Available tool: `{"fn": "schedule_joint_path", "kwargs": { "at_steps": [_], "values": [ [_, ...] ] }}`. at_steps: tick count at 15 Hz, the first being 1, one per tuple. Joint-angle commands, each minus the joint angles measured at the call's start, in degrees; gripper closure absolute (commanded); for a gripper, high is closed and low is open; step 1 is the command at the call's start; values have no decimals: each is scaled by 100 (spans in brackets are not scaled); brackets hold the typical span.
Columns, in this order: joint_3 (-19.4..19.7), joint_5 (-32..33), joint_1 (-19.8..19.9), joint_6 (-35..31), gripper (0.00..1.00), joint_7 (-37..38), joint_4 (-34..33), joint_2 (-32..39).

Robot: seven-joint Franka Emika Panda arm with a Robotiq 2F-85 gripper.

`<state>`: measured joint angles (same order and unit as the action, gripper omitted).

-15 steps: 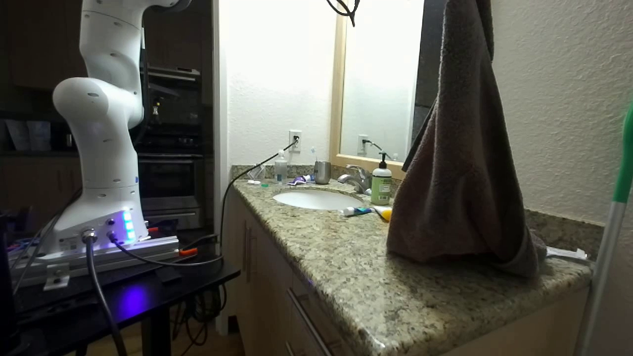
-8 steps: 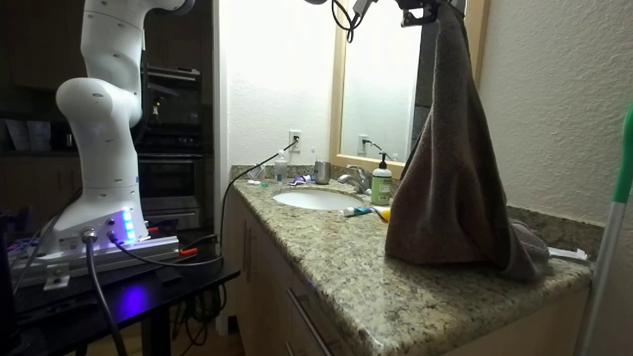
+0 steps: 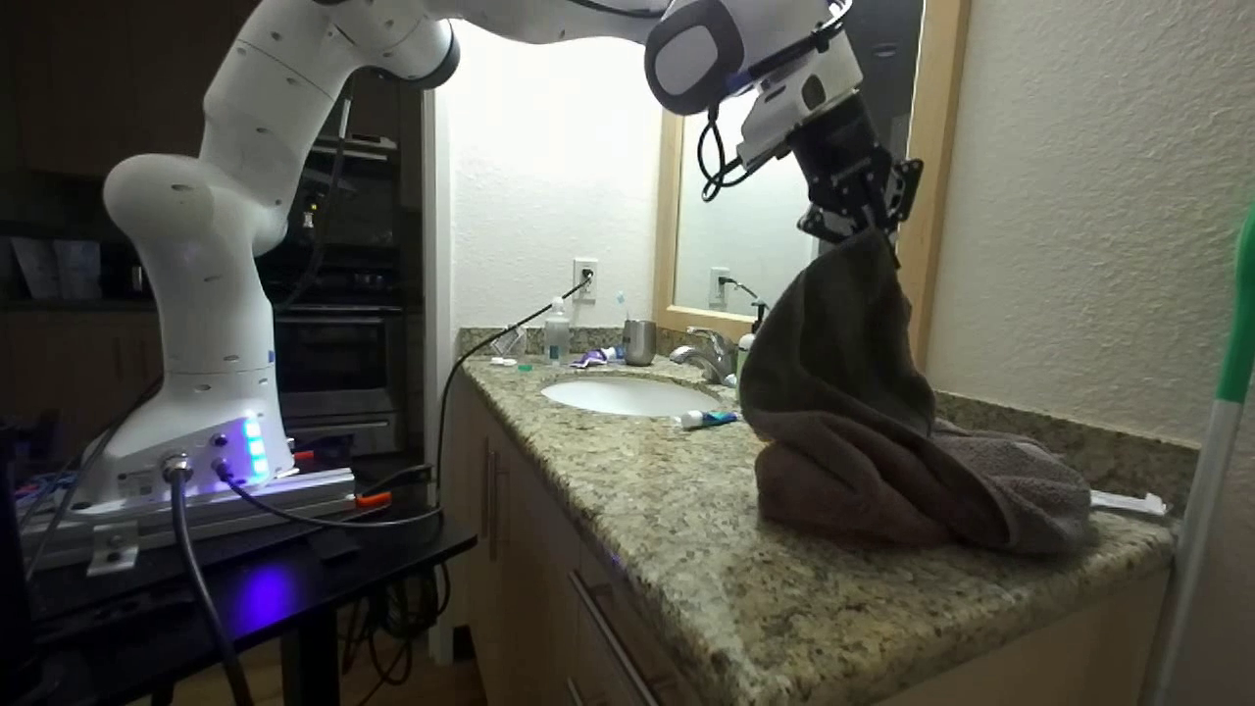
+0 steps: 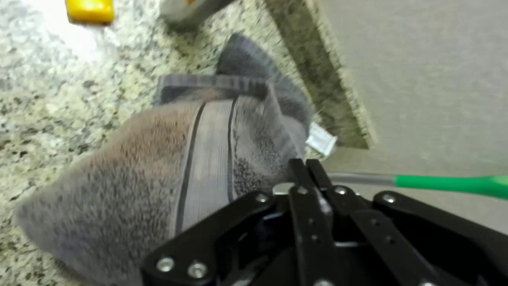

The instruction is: Put the towel on the right side of the sink

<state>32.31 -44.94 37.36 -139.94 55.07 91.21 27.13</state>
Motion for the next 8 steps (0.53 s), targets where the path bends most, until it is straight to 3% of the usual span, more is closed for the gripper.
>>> {"fn": "schedule_joint_path", "kwargs": {
  "at_steps": [1, 5, 8],
  "values": [
    [-44, 418, 796, 334, 99, 749, -976, 1190],
    [-185, 1023, 1746, 401, 99, 1716, -2174, 2347],
    [-753, 1482, 2434, 667, 99, 1667, -3038, 2926]
  ]
}}
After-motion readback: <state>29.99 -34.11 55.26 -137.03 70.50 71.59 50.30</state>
